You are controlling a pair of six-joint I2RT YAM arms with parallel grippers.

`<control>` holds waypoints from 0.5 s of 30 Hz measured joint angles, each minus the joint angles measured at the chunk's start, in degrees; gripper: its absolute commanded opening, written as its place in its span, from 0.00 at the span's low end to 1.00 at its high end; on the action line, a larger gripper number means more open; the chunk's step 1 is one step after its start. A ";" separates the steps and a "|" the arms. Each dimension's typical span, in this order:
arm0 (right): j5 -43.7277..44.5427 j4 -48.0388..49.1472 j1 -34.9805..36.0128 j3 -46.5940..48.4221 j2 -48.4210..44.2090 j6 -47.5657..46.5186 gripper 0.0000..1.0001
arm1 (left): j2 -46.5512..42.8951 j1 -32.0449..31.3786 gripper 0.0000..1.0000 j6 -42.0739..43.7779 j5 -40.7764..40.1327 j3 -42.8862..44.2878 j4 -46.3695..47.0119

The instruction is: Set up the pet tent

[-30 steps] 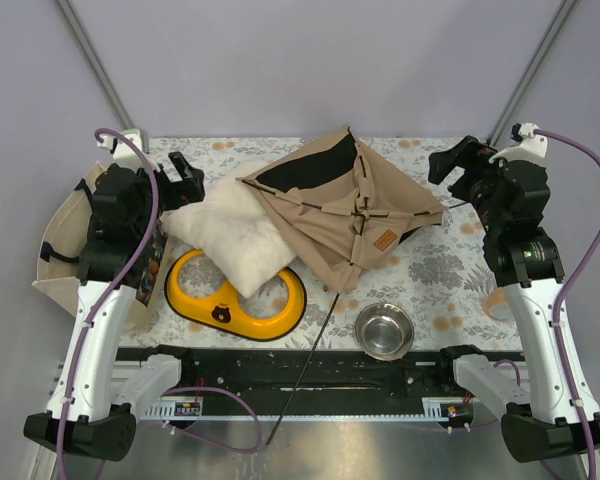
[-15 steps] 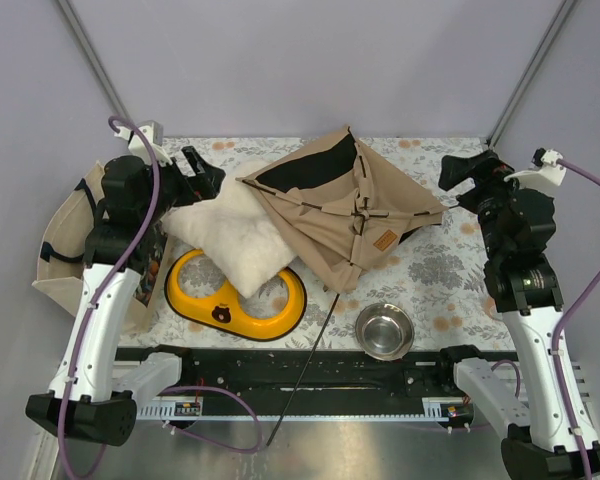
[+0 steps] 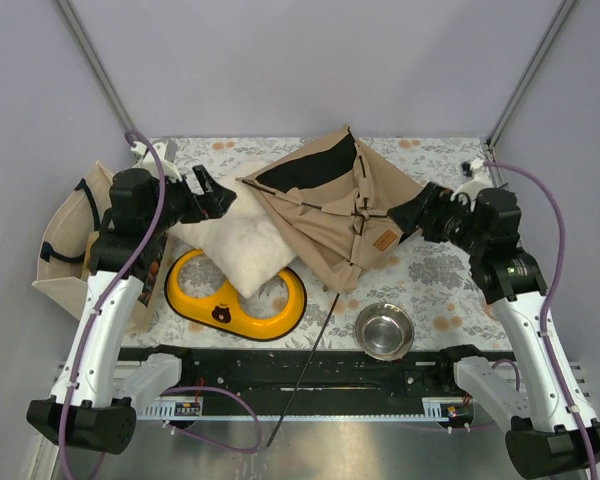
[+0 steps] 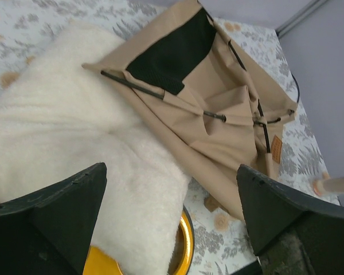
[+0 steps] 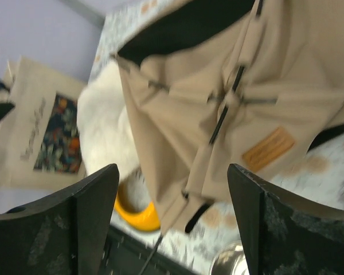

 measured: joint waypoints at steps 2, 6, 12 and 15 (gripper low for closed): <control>-1.31 -1.07 2.40 -3.63 -1.05 1.11 0.81 | 0.00 0.00 0.99 -1.03 1.73 -2.05 0.07; -1.38 -2.75 11.06 -11.10 -3.76 5.86 0.69 | -0.61 0.00 0.99 -3.50 4.52 -6.80 0.24; 1.46 -1.49 24.72 -16.81 -4.63 12.48 0.83 | -4.52 -0.35 0.99 -6.75 6.73 -12.92 0.63; 2.86 0.44 28.13 -22.03 -6.97 16.87 0.85 | -7.32 -0.79 0.99 -8.61 7.28 -15.47 1.14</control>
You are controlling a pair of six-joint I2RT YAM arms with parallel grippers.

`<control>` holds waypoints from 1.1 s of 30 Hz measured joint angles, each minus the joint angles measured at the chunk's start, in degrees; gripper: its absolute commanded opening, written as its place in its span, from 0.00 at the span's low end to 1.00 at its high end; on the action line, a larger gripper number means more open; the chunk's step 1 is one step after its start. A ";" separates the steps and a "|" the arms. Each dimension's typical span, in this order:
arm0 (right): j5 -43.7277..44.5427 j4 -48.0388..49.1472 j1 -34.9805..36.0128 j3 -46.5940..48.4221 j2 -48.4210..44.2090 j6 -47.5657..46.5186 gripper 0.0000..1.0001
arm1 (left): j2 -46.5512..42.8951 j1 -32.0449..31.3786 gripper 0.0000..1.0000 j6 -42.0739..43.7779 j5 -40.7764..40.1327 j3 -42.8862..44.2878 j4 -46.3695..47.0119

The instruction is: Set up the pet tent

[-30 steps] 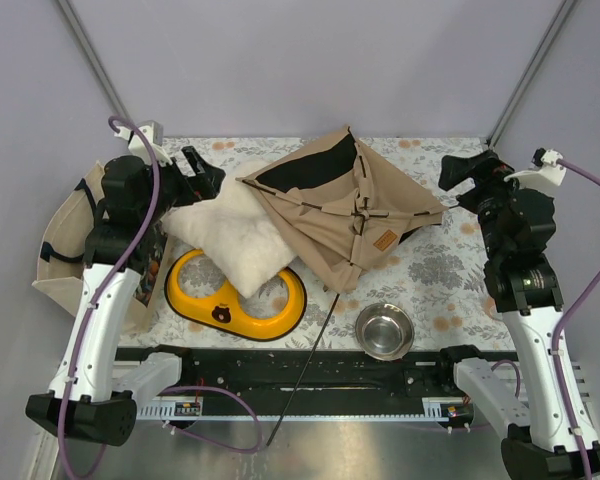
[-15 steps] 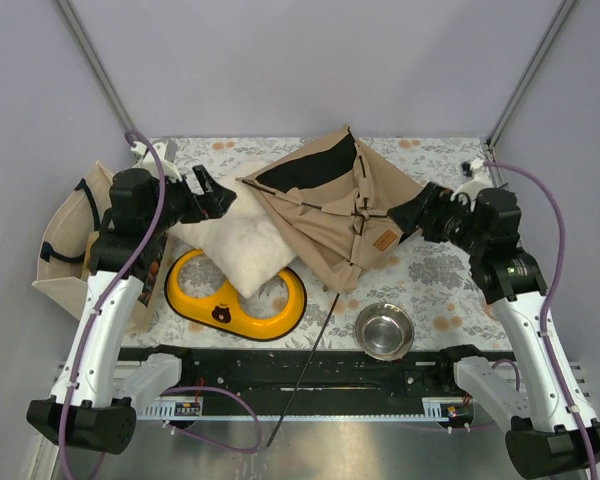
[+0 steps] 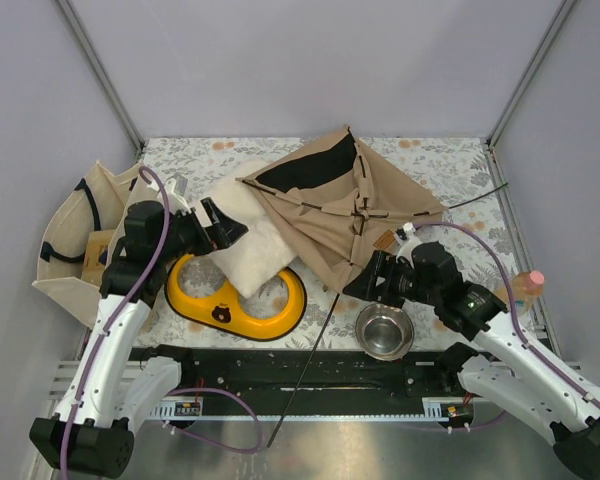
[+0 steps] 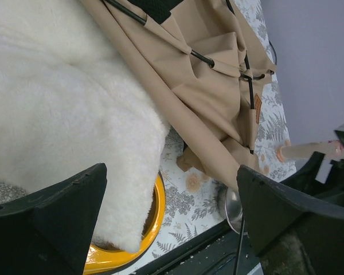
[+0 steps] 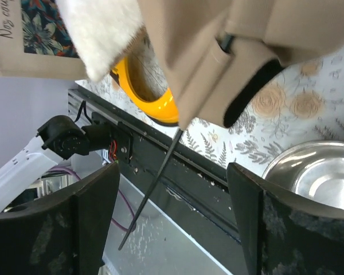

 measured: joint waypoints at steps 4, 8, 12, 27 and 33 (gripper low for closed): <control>0.09 1.99 1.88 -5.49 0.61 3.23 0.83 | -1.90 -1.07 0.99 -2.19 0.44 -2.73 1.07; 0.15 7.76 6.16 -7.32 6.75 4.52 0.79 | -2.38 -2.19 0.99 -3.54 0.79 -5.09 1.70; 1.01 14.23 11.50 -7.56 11.45 5.88 0.67 | -2.47 -3.04 0.99 -4.55 0.90 -6.08 1.73; 8.48 18.12 14.49 -8.57 9.51 12.00 0.00 | -3.13 -4.81 0.99 -6.05 1.01 -7.63 2.19; 10.21 13.92 14.49 -4.20 9.46 11.52 0.00 | -2.69 -6.99 0.99 -6.29 1.66 -8.70 4.24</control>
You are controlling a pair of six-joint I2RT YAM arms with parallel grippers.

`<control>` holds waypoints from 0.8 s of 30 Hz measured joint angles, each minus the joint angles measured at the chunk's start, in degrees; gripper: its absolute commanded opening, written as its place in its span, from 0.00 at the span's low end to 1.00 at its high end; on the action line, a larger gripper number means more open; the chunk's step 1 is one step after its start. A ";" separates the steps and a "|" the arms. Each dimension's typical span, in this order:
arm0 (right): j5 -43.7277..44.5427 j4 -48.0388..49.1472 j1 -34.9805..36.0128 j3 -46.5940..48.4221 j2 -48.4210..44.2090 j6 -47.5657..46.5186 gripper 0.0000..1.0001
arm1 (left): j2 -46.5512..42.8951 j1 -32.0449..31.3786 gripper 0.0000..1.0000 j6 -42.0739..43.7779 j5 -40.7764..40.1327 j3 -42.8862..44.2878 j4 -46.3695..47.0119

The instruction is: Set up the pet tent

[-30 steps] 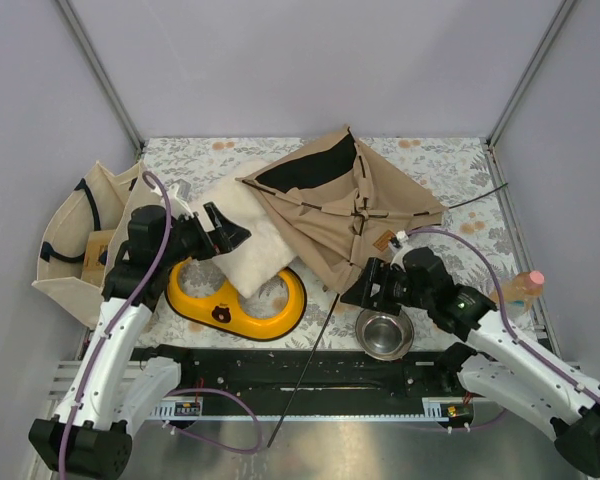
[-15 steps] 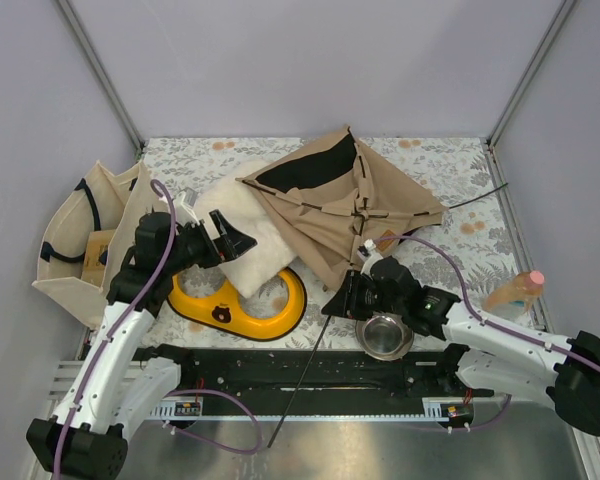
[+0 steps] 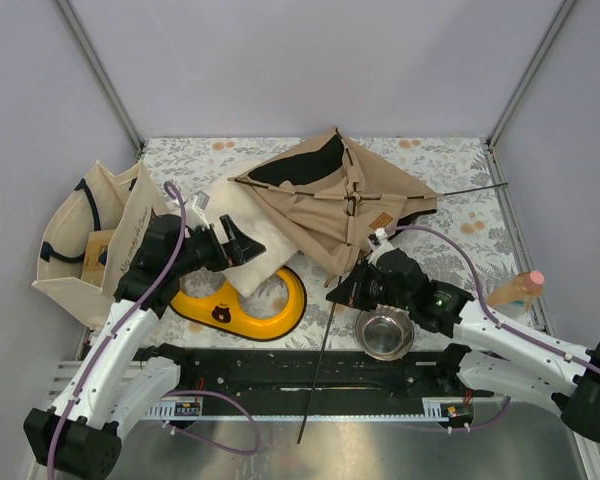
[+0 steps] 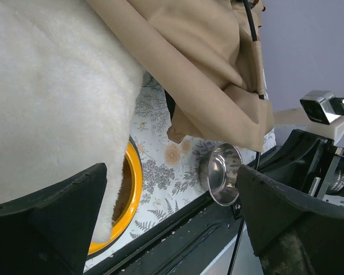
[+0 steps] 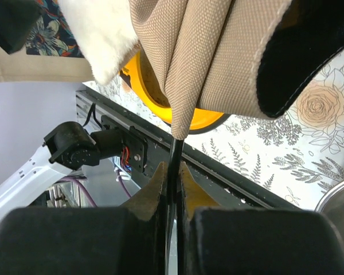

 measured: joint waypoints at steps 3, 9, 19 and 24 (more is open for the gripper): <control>1.07 -1.75 0.00 2.34 -0.07 -0.50 0.00 | 0.02 -1.14 0.99 -0.42 0.22 -0.26 0.96; 2.71 -5.60 0.00 7.45 -0.61 -0.57 0.00 | 0.07 -2.82 0.99 -1.31 0.98 -0.26 2.36; 5.90 -11.41 0.07 17.14 2.27 4.81 0.00 | -1.33 -8.61 0.99 -1.73 10.16 -0.31 7.52; 6.99 -14.51 0.07 22.08 5.68 5.75 0.00 | -6.25 -9.77 0.99 -1.51 19.93 -2.97 10.60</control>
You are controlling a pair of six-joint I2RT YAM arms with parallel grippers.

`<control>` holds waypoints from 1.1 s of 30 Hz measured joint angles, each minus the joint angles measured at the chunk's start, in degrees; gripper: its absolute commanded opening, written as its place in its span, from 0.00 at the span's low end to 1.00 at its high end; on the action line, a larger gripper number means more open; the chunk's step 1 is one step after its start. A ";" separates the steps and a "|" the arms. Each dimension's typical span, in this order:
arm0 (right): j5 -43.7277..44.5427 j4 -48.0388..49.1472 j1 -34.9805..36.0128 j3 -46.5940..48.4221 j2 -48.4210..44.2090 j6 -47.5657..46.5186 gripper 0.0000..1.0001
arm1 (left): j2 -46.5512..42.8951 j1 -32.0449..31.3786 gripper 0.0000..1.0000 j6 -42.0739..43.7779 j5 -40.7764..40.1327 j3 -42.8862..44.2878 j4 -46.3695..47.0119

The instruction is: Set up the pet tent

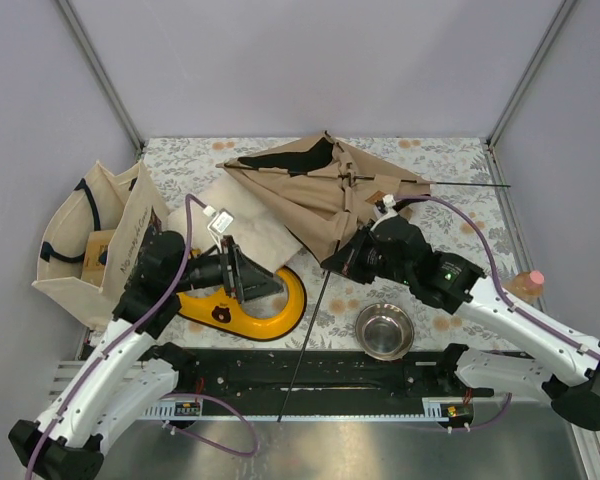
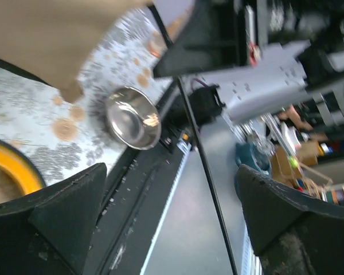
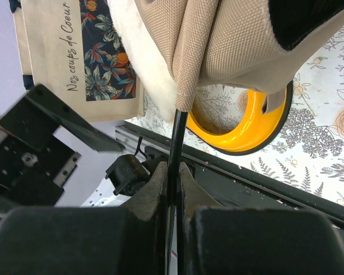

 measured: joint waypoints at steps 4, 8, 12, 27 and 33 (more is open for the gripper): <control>0.22 -1.38 0.00 3.13 2.14 0.13 0.00 | -2.12 -4.24 0.99 -3.08 4.76 -4.37 5.18; 0.02 -1.66 0.00 5.53 4.83 0.11 0.00 | -1.38 -11.93 0.99 -6.91 3.61 -8.11 10.86; -0.37 -1.68 0.00 6.32 6.16 0.07 0.00 | 0.70 -18.16 0.91 -7.93 -1.14 -8.57 12.72; -1.31 -3.32 -0.02 6.54 7.13 -0.81 0.00 | 8.96 -28.24 0.00 -8.44 -10.58 -8.00 15.69; -0.90 -5.49 -0.04 7.10 7.21 -3.21 0.80 | 10.12 -30.16 0.00 -9.51 -14.56 -7.76 14.62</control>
